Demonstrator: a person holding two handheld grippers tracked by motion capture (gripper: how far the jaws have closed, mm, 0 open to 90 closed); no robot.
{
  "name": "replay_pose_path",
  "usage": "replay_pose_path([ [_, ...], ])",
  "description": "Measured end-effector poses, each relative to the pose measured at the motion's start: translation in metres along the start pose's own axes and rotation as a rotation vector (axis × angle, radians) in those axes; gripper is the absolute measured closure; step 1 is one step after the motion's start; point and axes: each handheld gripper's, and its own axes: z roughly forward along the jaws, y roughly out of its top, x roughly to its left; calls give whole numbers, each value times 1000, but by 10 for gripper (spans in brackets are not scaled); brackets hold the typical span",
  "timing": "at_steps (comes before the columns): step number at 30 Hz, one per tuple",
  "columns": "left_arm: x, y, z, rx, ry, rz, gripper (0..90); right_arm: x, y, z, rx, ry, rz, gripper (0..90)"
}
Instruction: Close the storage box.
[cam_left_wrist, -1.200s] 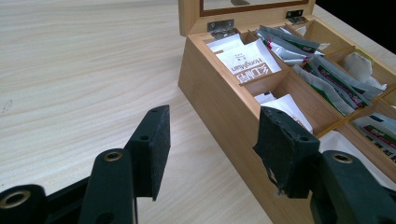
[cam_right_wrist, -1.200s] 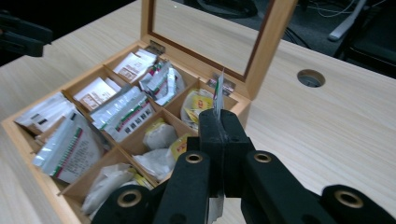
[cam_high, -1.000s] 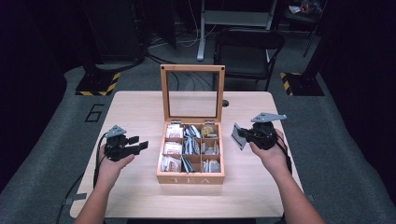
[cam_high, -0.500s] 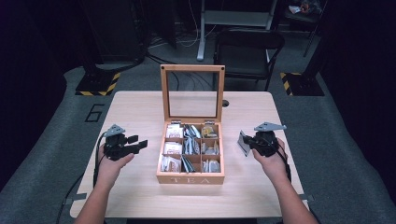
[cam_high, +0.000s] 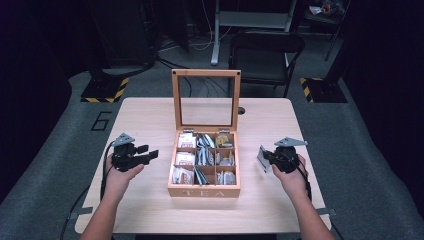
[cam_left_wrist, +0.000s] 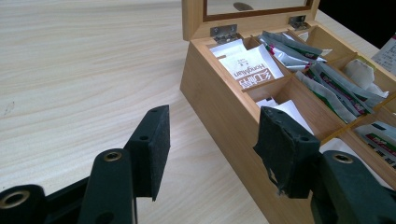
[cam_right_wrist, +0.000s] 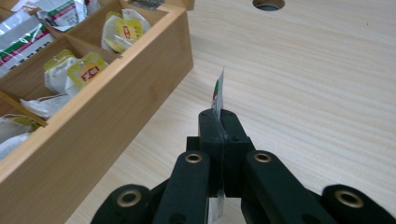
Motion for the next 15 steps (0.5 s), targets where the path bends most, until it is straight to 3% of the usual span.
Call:
replay_pose_path([
  [7,1,-1,-2,-5,9,-1,446,-16,-11,10,32,-23,61,899],
  [15,2,-2,-3,-4,12,-4,445,-27,-15,13,33,-52,73,896],
])
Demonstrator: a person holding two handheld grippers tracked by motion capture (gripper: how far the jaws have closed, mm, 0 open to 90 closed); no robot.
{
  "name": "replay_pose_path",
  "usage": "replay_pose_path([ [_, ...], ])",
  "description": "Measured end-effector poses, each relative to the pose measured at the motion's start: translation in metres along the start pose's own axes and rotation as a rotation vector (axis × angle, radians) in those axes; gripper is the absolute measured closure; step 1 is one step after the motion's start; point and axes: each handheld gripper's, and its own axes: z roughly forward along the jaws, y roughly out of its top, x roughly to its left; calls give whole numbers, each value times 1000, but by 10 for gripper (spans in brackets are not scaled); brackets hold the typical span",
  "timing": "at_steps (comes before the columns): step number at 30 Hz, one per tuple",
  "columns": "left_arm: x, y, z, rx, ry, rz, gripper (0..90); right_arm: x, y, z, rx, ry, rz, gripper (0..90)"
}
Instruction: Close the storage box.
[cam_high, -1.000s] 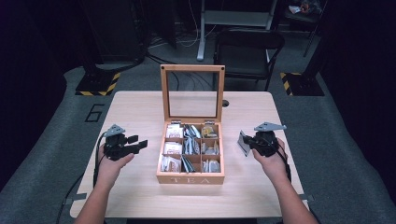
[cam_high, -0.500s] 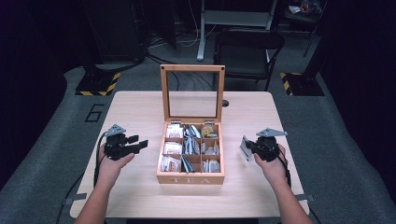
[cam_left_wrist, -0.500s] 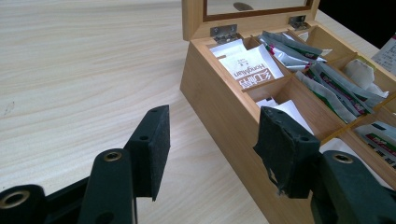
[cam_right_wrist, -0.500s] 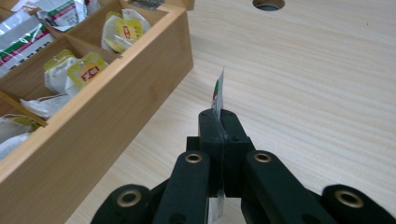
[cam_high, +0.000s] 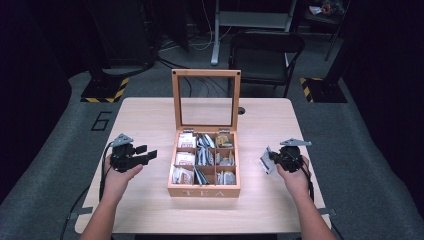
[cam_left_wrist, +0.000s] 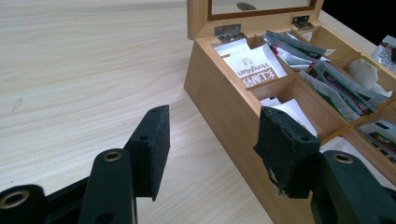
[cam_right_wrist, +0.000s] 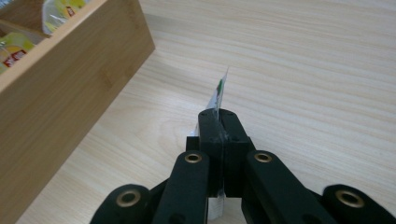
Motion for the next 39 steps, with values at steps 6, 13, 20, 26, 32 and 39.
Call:
replay_pose_path([
  [6,0,0,0,5,0,0,445,-7,-5,3,25,-27,15,887],
  [13,1,0,0,3,1,-2,445,-14,-9,7,55,-40,39,848],
  [20,1,0,0,4,0,-5,444,-17,-11,8,56,-47,40,743],
  [26,2,-1,0,3,1,-6,443,-19,-11,10,59,-98,42,541],
  [32,2,-1,-1,2,-1,-8,443,-18,-7,5,46,-123,26,504],
  [39,2,-1,-1,-1,1,-11,442,-8,5,2,32,-89,-32,486],
])
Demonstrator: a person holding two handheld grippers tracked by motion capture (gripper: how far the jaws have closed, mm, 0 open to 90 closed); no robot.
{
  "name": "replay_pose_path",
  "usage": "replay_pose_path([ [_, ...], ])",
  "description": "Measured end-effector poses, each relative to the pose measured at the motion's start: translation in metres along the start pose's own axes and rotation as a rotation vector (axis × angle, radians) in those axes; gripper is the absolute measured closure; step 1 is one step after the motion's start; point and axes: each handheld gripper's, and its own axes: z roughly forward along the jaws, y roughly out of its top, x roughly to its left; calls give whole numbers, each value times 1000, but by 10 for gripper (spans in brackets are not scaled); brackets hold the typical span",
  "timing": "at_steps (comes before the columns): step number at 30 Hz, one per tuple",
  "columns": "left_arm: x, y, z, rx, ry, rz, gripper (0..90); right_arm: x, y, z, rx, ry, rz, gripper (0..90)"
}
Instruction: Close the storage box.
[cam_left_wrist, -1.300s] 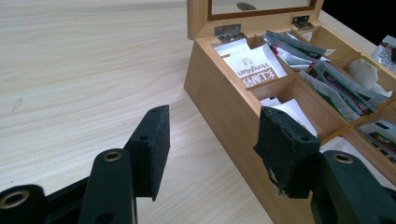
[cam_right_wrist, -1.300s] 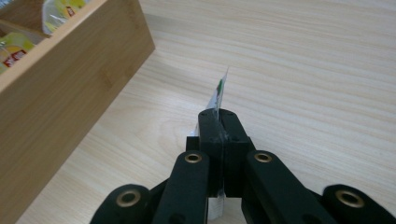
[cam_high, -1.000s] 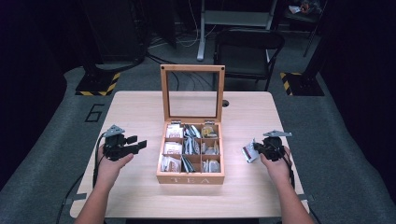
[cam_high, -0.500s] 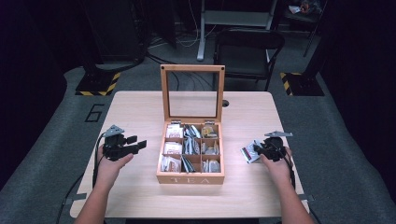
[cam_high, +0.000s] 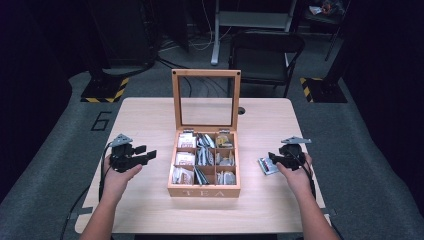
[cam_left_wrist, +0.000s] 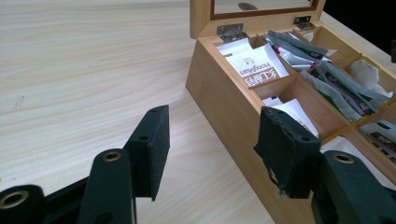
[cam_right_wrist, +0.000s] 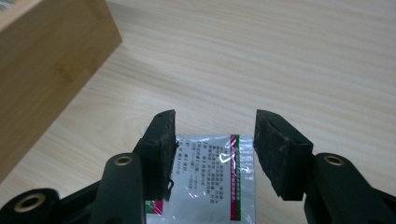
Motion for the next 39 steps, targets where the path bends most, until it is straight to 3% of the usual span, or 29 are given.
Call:
replay_pose_path([
  [5,0,0,1,-8,4,-4,442,7,11,-3,-18,14,-40,486],
  [6,0,0,0,2,0,0,442,9,16,-4,-22,23,-74,486],
  [14,0,0,1,4,-2,4,443,18,42,-5,-26,92,-101,494],
  [25,0,0,1,11,-5,2,443,32,74,-9,-32,104,-134,498],
  [32,0,-1,2,12,-6,5,442,47,110,-15,-50,128,-182,495],
  [39,0,-1,3,12,-10,1,442,53,133,-4,-67,155,-173,490],
])
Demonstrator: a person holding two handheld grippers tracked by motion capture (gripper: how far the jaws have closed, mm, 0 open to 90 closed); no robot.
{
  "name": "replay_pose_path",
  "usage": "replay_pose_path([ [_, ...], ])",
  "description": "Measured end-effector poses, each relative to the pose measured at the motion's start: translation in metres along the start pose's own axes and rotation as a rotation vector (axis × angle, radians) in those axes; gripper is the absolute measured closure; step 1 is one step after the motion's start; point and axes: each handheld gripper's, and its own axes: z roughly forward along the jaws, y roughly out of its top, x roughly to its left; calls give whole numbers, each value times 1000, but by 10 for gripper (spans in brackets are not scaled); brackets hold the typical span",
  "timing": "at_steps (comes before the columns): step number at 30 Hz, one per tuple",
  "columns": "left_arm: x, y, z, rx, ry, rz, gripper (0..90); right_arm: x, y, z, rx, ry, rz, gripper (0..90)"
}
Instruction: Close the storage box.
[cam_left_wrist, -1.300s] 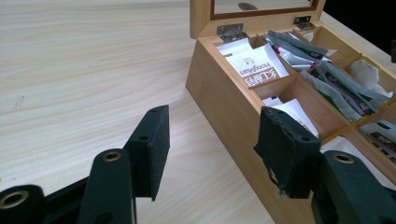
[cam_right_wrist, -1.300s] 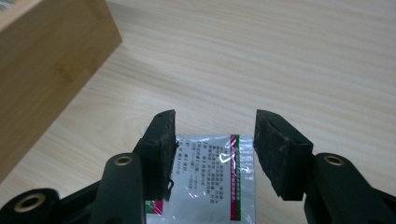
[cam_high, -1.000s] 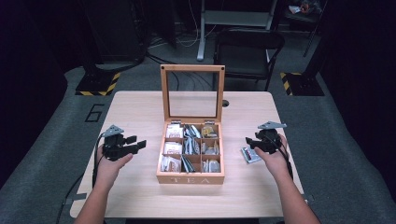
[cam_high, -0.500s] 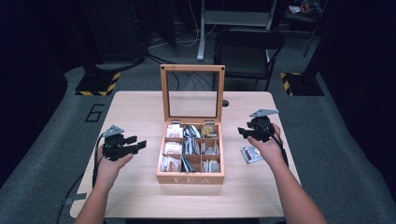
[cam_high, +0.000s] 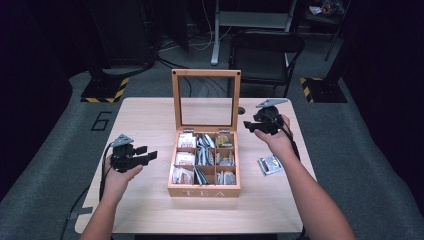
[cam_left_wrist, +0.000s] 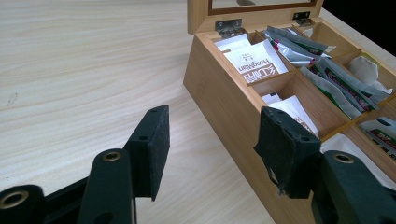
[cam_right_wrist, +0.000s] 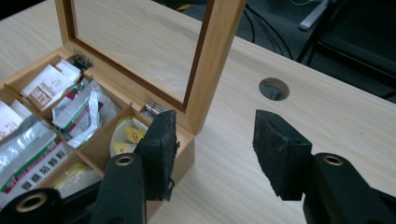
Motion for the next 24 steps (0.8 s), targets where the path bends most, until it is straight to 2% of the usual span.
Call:
replay_pose_path([
  [5,0,0,0,-1,0,1,442,-3,7,12,9,10,23,484],
  [9,1,-1,1,3,0,-3,442,-8,11,32,17,9,-1,482],
  [11,1,-1,1,2,1,-4,442,-6,12,35,28,8,18,481],
  [12,1,-1,1,1,0,-6,442,-7,13,40,30,9,-5,478],
  [16,2,-1,1,6,-3,-6,442,-7,16,48,27,23,-3,469],
  [24,1,-1,2,9,-4,-3,442,-9,16,67,12,64,38,451],
])
